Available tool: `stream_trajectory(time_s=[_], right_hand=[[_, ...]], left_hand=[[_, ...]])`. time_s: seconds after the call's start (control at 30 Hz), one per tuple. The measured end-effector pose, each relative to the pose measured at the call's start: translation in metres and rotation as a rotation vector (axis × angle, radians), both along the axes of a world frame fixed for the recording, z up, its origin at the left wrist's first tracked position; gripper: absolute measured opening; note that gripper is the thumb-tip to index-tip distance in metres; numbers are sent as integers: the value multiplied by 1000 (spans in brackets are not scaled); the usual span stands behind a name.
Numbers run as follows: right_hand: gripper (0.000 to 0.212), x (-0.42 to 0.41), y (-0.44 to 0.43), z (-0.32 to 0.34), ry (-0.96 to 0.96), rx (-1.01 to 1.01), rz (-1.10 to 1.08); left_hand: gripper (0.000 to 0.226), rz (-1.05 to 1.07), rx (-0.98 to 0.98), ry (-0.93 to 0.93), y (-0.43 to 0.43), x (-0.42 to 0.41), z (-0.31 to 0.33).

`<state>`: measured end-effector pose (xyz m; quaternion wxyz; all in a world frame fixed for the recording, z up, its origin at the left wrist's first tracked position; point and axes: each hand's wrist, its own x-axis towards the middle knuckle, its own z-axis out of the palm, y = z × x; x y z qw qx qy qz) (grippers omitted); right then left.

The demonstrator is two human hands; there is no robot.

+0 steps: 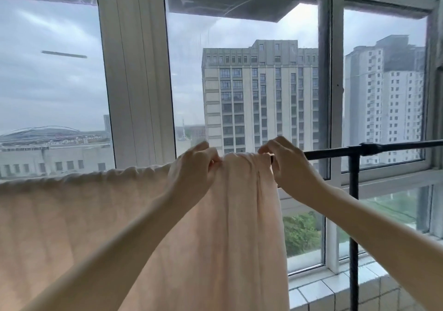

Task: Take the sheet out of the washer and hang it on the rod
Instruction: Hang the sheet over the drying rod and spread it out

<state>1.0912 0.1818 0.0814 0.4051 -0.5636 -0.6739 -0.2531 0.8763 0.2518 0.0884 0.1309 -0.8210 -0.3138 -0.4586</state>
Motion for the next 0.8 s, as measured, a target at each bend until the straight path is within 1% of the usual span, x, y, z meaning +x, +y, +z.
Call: stream_trajectory(time_s=[0.03,0.1,0.17,0.27,0.3,0.37,0.43,0.5,0.6,0.63,0.67,0.73,0.8], right_hand=[[31,8,2,-1,-50,-20,-17],[34,20,7,-2,-130,-41,-18],[35,29,10,-3,-164,-48,12],[35,41,13,1,-210,-20,59],[34,44,13,3,-221,-12,96],[32,51,14,9,-221,-21,186],[27,56,15,15,-238,-42,243],[24,58,16,21,-291,-59,261],[33,55,20,25,-417,-81,258],[32,53,20,27,-421,-96,271],[29,52,21,29,-397,-113,296],[22,50,22,32,-323,-139,322],[21,48,23,30,-303,-130,293]], left_hand=[[9,31,7,-8,0,3,-1],[8,115,12,-38,-5,11,-3],[8,190,6,-80,-13,25,-6],[9,226,9,-125,-34,50,-11],[15,227,14,-114,-42,60,-14],[35,258,9,-62,-57,80,-17],[53,360,-21,21,-64,97,-21],[65,493,-5,100,-67,110,-28],[78,619,57,109,-62,122,-37],[77,642,62,93,-59,124,-40],[71,659,76,70,-56,124,-43],[51,673,120,36,-50,121,-46],[45,649,102,11,-47,113,-46]])
